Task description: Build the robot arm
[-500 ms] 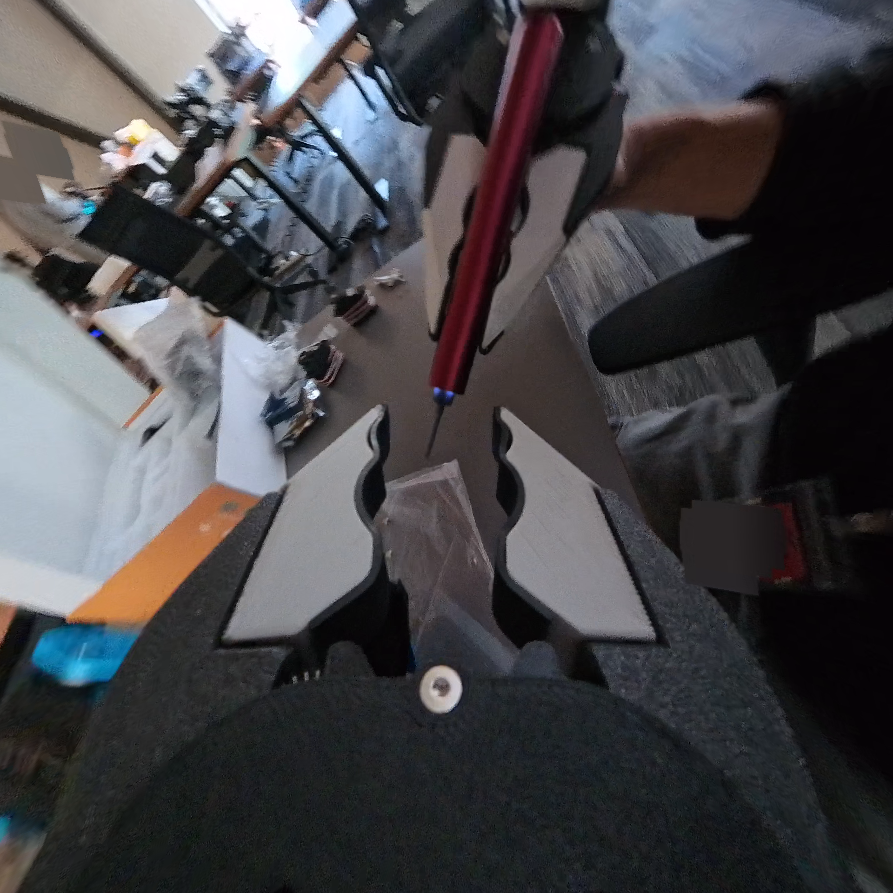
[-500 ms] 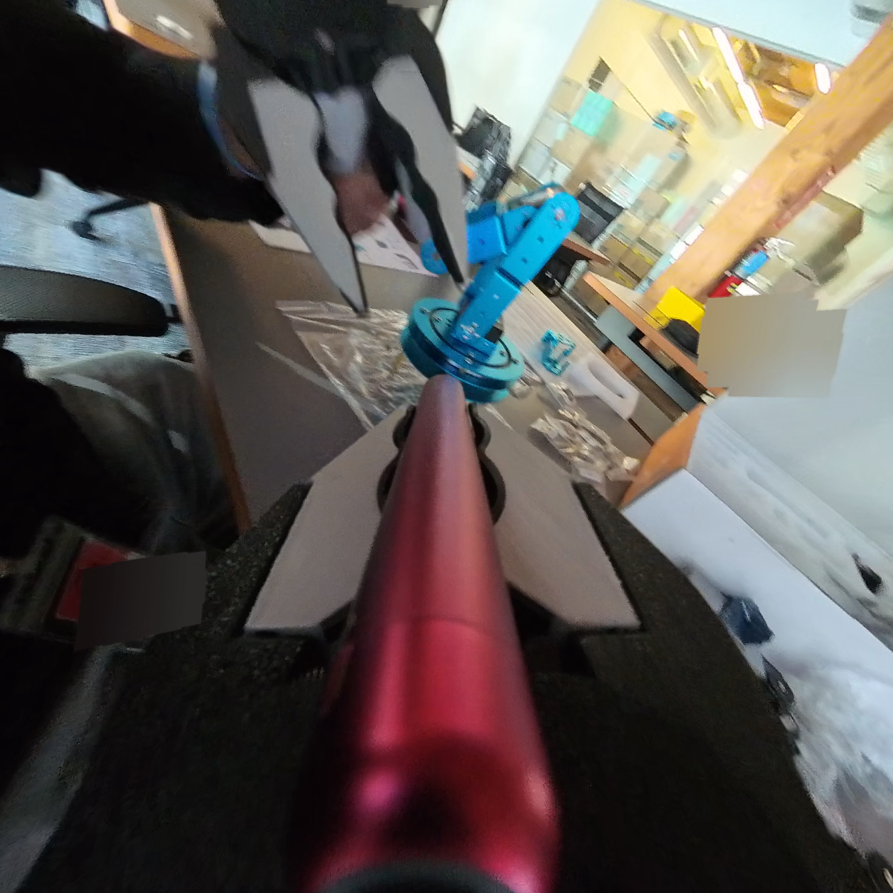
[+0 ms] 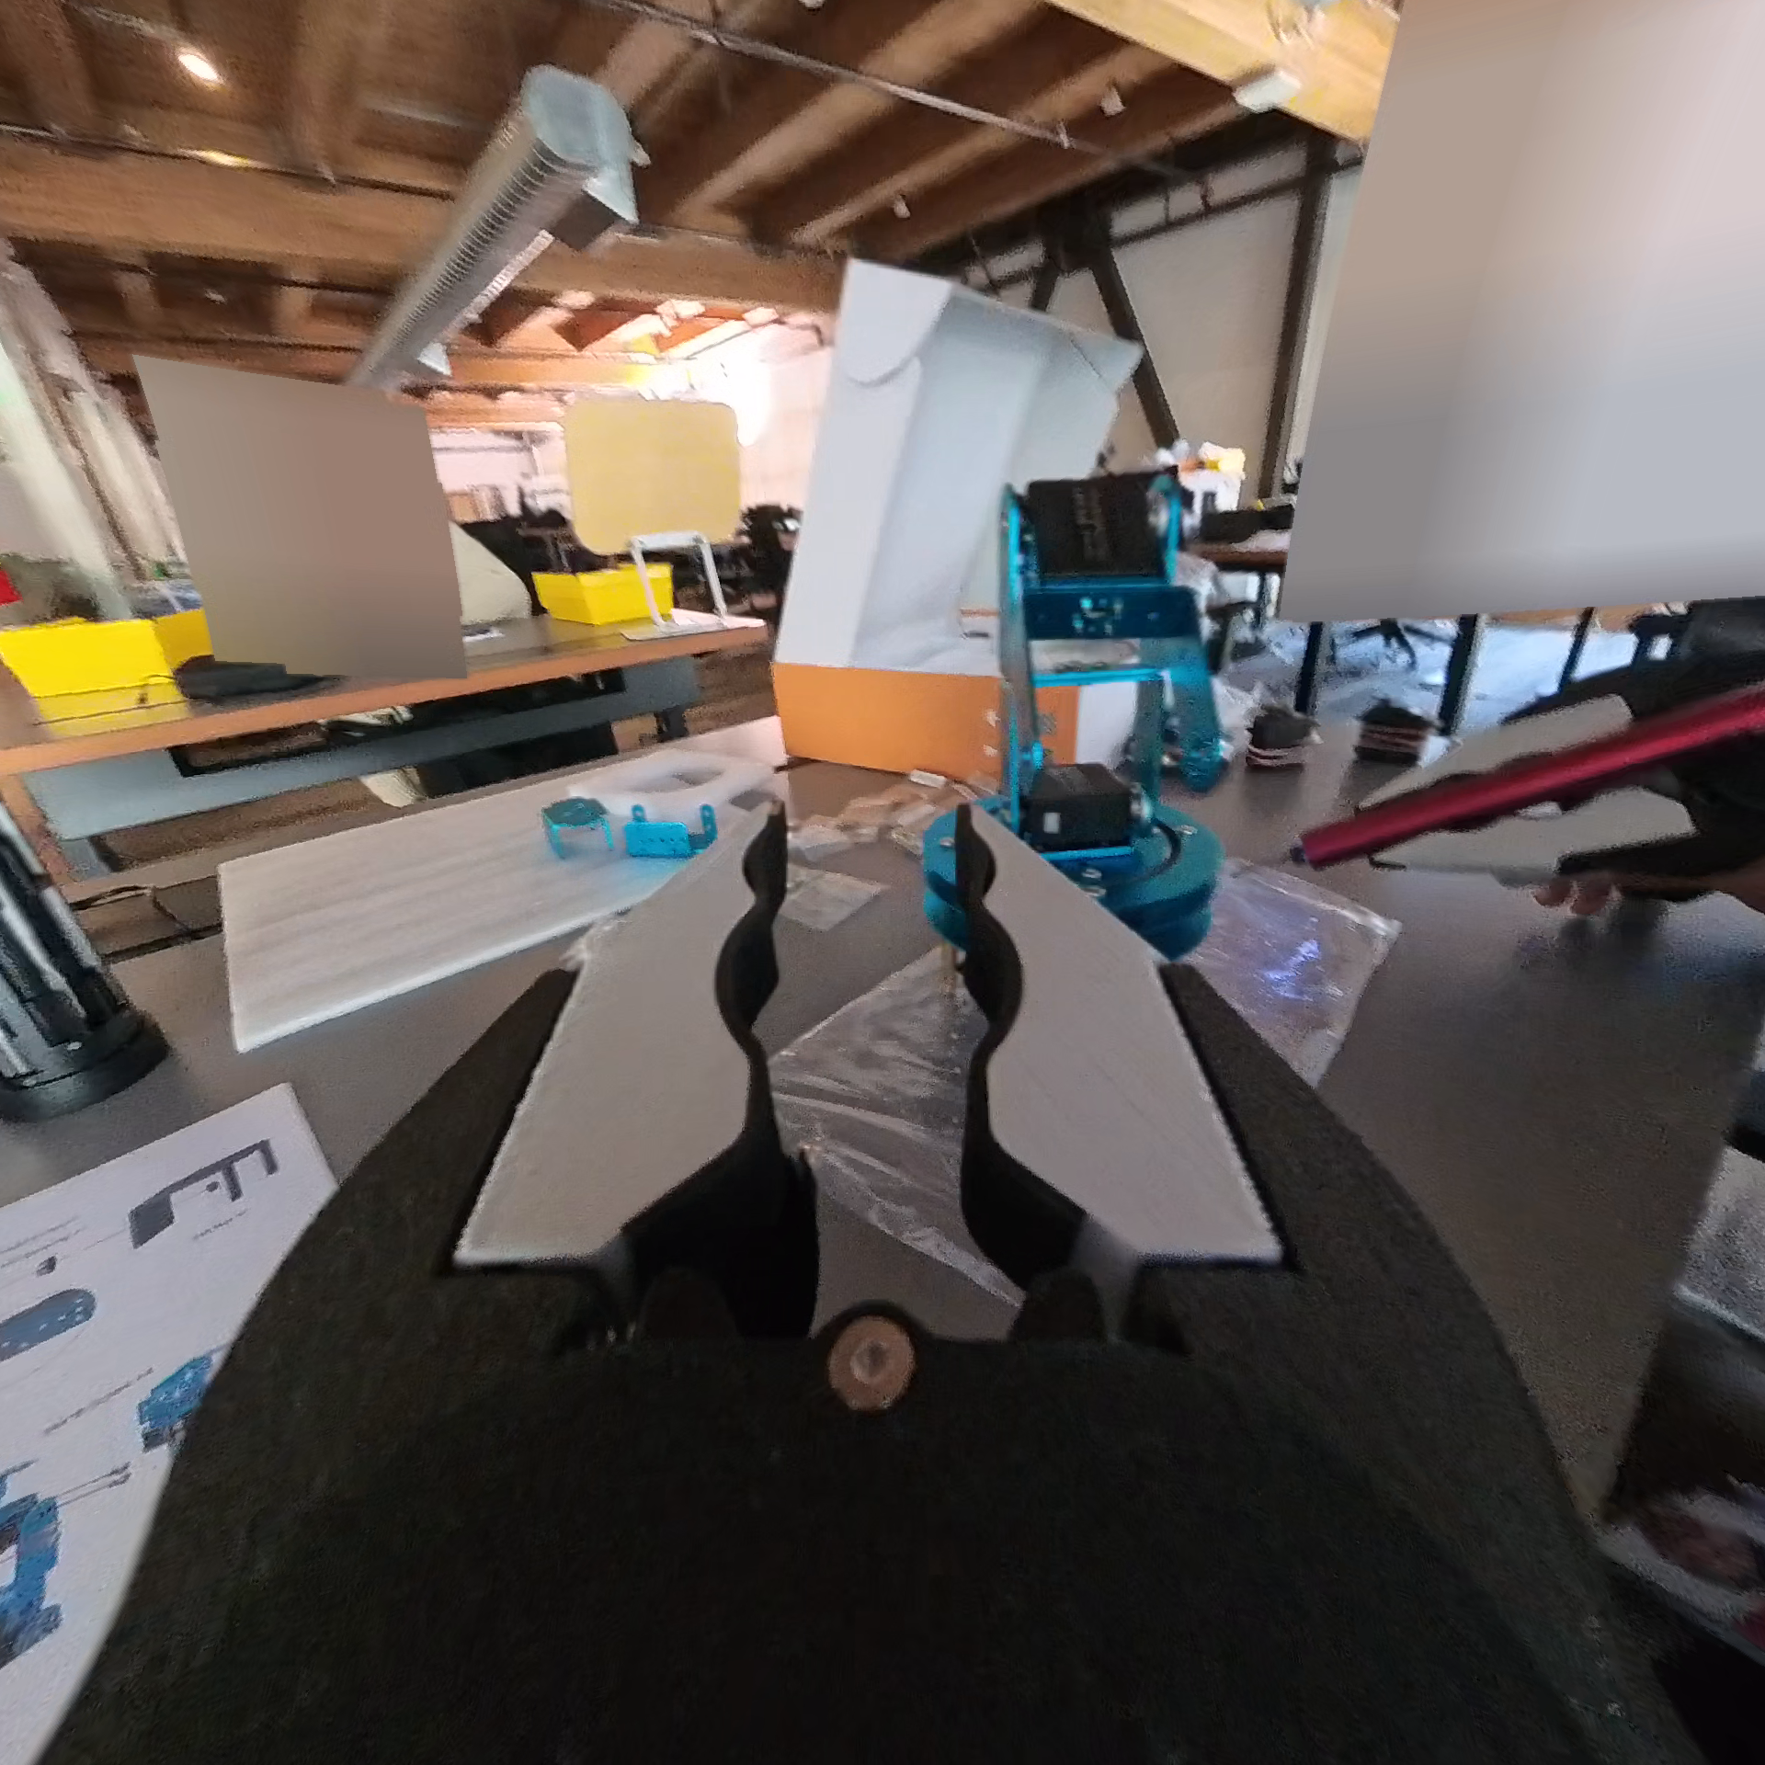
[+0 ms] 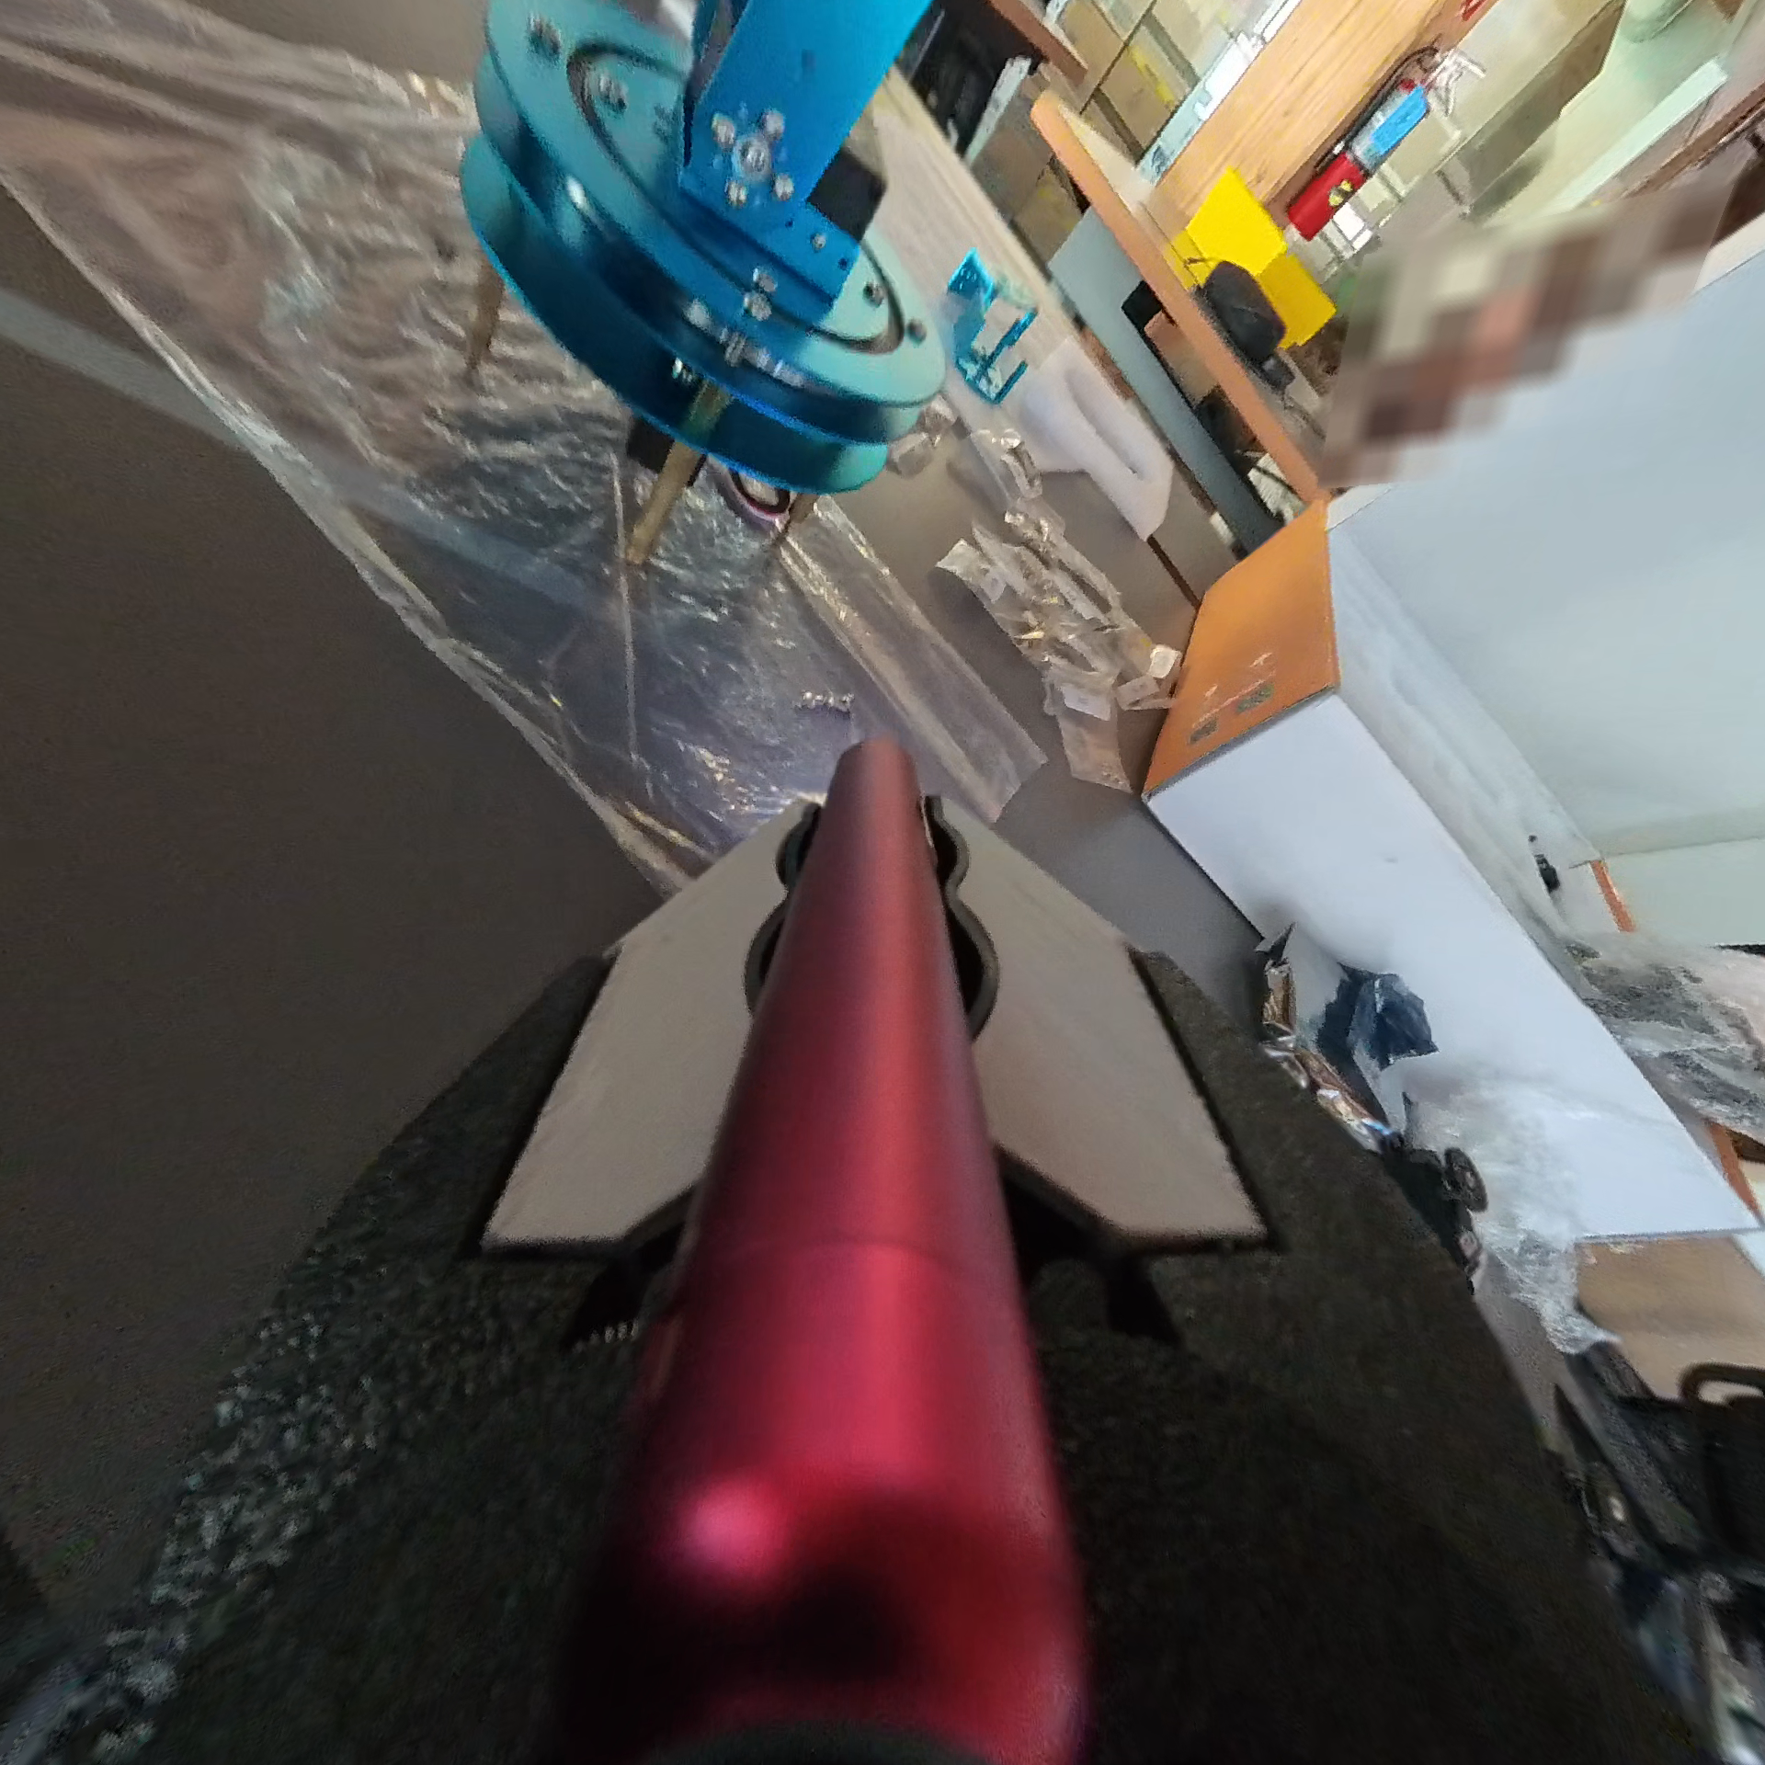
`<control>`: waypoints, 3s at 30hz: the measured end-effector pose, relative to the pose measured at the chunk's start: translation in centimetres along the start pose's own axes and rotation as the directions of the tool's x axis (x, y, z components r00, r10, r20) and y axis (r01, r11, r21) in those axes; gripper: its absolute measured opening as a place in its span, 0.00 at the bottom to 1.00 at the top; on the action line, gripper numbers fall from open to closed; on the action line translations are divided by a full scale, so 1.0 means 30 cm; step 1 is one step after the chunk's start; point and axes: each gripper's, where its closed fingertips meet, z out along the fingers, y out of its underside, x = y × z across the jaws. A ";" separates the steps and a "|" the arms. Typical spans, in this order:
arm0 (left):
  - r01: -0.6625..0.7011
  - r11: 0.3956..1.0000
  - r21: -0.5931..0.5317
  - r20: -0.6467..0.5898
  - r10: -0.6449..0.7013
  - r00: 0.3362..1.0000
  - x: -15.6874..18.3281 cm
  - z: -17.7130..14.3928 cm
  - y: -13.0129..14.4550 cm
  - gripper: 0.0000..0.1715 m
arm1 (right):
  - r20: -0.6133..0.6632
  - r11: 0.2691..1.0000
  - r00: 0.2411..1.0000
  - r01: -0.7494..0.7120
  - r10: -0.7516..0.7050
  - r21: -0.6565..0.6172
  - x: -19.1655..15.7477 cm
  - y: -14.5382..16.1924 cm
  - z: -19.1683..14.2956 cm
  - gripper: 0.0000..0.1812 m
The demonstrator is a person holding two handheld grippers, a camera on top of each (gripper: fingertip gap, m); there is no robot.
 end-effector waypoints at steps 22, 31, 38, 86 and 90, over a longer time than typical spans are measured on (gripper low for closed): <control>-0.078 0.997 -0.004 -0.002 0.078 0.997 0.017 0.031 0.072 0.19 | -0.099 0.975 0.972 0.206 -0.213 -0.082 -0.037 0.031 0.035 0.11; -0.086 0.996 -0.008 -0.004 0.086 0.996 0.021 0.033 0.074 0.19 | -0.100 0.975 0.972 0.204 -0.212 -0.084 -0.033 0.036 0.037 0.12; -0.103 0.995 -0.017 -0.004 0.103 0.995 0.026 0.038 0.079 0.19 | -0.089 0.984 0.981 0.165 -0.170 -0.060 -0.027 0.029 0.030 0.12; -0.512 0.852 -0.109 -0.354 0.448 0.821 0.520 0.181 0.172 0.15 | 0.446 0.824 0.797 -0.531 0.407 0.197 -0.021 -0.169 -0.146 0.12; -0.546 0.816 -0.190 -0.444 0.425 0.789 0.568 0.215 0.288 0.15 | 0.387 0.912 0.854 -0.404 0.348 0.071 -0.056 -0.090 -0.124 0.12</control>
